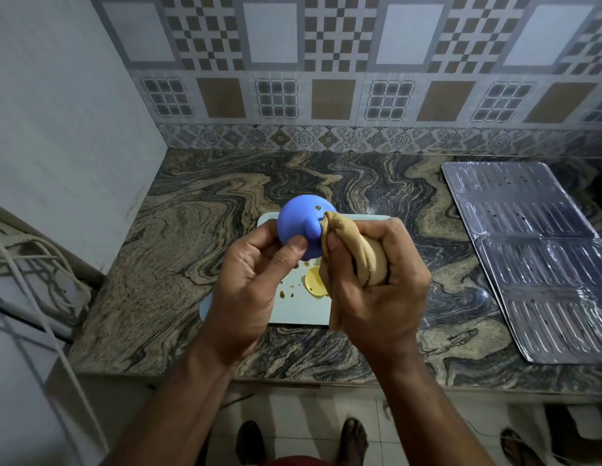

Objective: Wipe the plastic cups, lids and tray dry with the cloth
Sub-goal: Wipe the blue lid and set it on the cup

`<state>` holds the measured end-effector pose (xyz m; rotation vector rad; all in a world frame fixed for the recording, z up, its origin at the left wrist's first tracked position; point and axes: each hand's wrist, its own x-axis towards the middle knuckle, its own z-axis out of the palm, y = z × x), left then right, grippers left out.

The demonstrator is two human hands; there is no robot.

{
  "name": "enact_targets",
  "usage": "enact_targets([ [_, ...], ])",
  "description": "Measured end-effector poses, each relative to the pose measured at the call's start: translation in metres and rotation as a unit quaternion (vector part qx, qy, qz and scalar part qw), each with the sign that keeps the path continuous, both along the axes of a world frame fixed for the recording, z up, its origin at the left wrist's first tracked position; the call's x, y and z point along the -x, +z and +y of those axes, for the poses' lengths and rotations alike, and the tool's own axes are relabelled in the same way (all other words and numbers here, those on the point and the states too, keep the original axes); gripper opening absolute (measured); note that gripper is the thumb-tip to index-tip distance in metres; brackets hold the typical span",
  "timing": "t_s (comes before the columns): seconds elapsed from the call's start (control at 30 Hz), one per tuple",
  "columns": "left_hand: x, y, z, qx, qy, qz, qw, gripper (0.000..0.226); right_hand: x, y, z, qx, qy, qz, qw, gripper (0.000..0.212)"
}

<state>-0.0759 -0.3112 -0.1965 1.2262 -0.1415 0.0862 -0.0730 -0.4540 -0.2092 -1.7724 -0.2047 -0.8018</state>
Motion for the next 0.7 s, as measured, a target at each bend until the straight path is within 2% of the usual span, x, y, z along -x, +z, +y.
enact_targets([
  [0.2, 0.001, 0.002, 0.008, -0.065, -0.055, -0.016, 0.996, 0.023, -0.007, 0.008, 0.002, -0.012, -0.009, -0.009, 1.000, 0.017],
  [0.3, 0.006, -0.004, 0.014, -0.091, -0.074, -0.011, 0.993, 0.026, -0.018, 0.014, -0.007, 0.031, 0.043, 0.001, 0.999, 0.015],
  [0.43, 0.011, -0.005, 0.021, -0.165, -0.137, -0.016, 0.977, 0.018, -0.036, 0.019, -0.022, 0.088, 0.108, 0.039, 0.990, 0.023],
  [0.5, 0.013, -0.008, 0.020, -0.145, -0.128, -0.005, 0.981, 0.015, -0.048, 0.021, -0.027, 0.060, 0.116, 0.085, 0.988, 0.020],
  [0.57, 0.010, -0.009, 0.019, -0.098, -0.078, 0.016, 0.992, 0.022, -0.053, 0.022, -0.032, -0.038, 0.124, 0.118, 0.984, 0.011],
  [0.63, 0.008, -0.008, 0.020, -0.027, -0.036, 0.050, 0.998, 0.021, -0.050, 0.020, -0.037, -0.120, 0.121, 0.117, 0.978, 0.007],
  [0.7, 0.008, -0.008, 0.020, 0.038, -0.020, 0.082, 0.996, 0.027, -0.039, 0.017, -0.037, -0.156, 0.129, 0.117, 0.972, 0.005],
])
